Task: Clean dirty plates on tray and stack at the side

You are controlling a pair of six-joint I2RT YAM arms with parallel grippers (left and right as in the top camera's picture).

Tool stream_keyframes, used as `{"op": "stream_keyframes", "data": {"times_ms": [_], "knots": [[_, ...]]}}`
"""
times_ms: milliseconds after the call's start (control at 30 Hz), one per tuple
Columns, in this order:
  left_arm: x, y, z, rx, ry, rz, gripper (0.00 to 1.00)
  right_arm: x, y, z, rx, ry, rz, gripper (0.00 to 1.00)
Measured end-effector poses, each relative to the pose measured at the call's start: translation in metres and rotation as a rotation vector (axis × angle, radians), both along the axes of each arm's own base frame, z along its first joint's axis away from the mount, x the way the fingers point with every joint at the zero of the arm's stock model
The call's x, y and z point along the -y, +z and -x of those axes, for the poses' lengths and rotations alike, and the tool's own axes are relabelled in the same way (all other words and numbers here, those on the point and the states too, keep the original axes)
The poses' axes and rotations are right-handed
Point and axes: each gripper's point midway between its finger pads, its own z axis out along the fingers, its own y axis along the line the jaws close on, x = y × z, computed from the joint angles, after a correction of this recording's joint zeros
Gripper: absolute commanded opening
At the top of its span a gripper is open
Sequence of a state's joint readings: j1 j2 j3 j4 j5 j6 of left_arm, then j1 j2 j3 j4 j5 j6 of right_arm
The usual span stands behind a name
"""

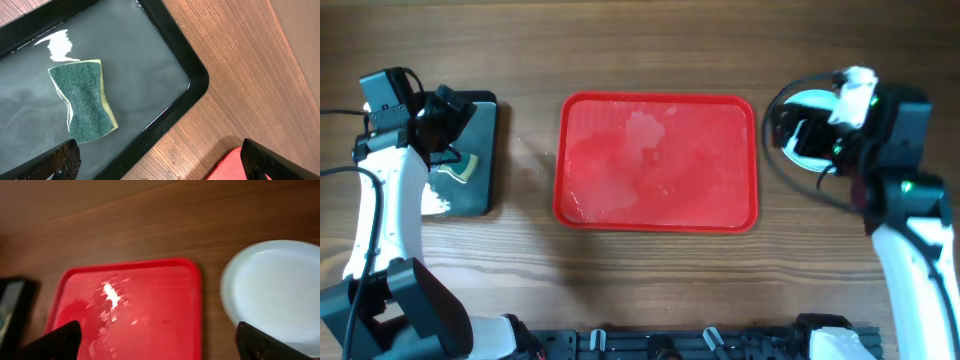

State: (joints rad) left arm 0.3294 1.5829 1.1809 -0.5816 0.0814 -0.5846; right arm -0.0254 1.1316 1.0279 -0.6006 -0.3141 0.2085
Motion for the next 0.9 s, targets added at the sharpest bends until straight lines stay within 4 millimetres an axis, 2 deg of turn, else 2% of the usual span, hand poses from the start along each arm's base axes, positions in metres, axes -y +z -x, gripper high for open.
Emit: {"op": "stream_keyframes", "data": {"times_ms": [67, 267, 700, 800, 900], "knots": [[0.000, 0.000, 0.000, 0.000, 0.000, 0.000, 1.00, -0.012, 0.008, 0.009, 0.019, 0.033, -0.001, 1.00], [0.000, 0.000, 0.000, 0.000, 0.000, 0.000, 1.00, -0.012, 0.005, 0.010, 0.009, 0.036, -0.002, 1.00], [0.000, 0.000, 0.000, 0.000, 0.000, 0.000, 1.00, -0.010, -0.036, 0.005, -0.119, 0.023, 0.010, 1.00], [0.000, 0.000, 0.000, 0.000, 0.000, 0.000, 1.00, -0.003, -0.040, 0.018, -0.061, -0.005, 0.035, 1.00], [0.000, 0.000, 0.000, 0.001, 0.000, 0.000, 1.00, 0.000, -0.025, 0.029, 0.142, -0.026, 0.043, 1.00]]}}
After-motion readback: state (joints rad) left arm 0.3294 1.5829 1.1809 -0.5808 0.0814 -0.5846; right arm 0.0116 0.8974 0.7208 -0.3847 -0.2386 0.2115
